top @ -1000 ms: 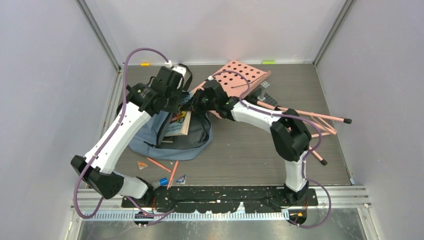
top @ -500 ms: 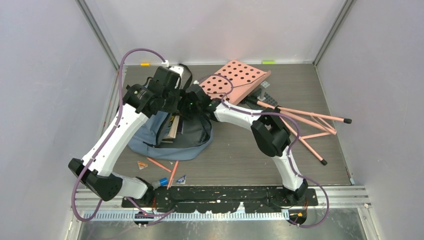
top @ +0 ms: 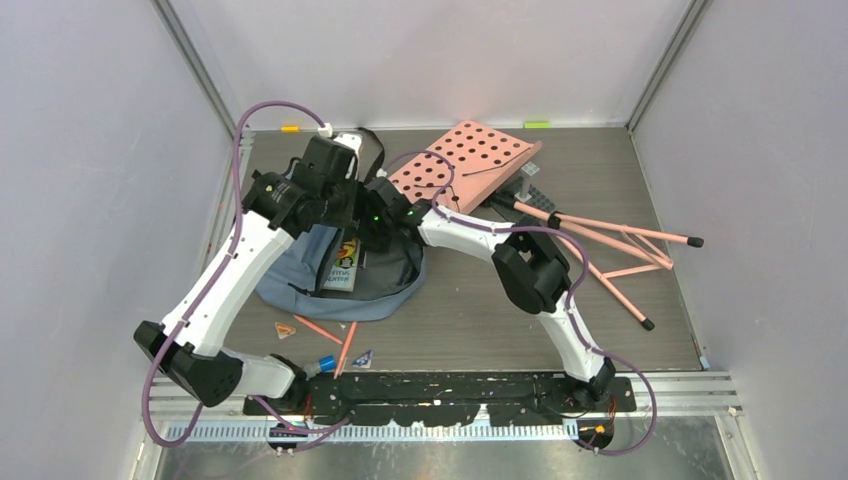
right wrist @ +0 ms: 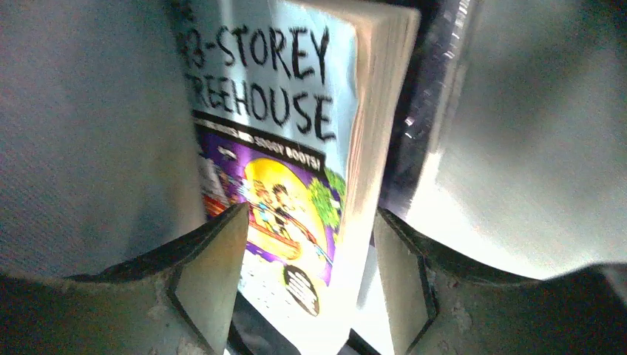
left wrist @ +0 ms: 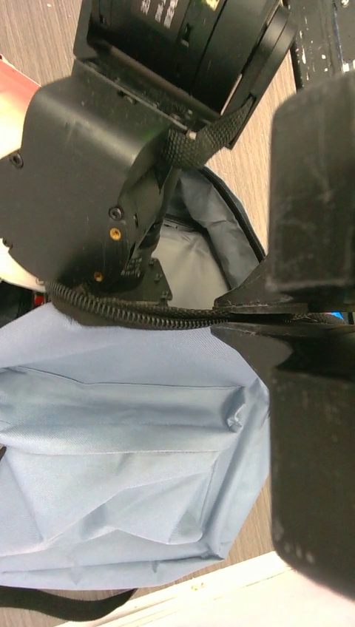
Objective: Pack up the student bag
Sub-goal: Place the book in the student bag.
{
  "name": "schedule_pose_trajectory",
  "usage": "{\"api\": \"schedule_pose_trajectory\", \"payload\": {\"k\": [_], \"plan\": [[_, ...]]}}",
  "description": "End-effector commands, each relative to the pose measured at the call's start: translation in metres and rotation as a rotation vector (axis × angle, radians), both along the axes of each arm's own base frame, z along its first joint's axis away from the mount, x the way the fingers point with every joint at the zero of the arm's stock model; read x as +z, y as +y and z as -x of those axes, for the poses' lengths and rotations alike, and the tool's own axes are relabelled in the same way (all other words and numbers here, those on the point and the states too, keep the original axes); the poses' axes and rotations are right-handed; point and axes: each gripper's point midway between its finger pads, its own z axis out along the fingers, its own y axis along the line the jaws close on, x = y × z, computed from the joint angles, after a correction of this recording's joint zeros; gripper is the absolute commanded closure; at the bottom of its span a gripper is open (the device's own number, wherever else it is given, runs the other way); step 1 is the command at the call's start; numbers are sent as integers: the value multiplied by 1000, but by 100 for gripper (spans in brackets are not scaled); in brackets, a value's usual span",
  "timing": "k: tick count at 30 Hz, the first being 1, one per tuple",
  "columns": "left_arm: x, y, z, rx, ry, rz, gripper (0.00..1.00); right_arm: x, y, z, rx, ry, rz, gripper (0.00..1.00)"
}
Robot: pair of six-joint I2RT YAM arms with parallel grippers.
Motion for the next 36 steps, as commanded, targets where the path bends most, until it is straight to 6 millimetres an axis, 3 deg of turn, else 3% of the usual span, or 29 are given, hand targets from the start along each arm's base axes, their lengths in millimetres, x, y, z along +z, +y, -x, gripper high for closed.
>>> {"api": "schedule_pose_trajectory", "payload": {"k": [1,5,8,17,20,24,29,35,36], "plan": [[20,-2,0,8,-70,79,100,40,-22,1,-6,-89,17,31],[18,0,2,13,-64,84,100,34,-32,7,-2,-66,53,31],[18,1,3,15,-63,86,100,28,-32,10,14,-45,47,40],[16,0,4,17,-55,100,100,15,10,17,112,55,-105,71],[16,0,4,23,-55,105,100,23,27,11,127,36,-166,74],[14,-3,4,18,-51,121,100,18,34,11,148,36,-160,76],[10,-6,4,11,-40,129,100,32,17,7,169,-47,-117,73],[9,-11,3,-18,-48,141,100,49,-44,6,158,-159,57,57],[11,-12,2,-35,-54,142,100,65,-56,5,162,-218,83,53]]}}
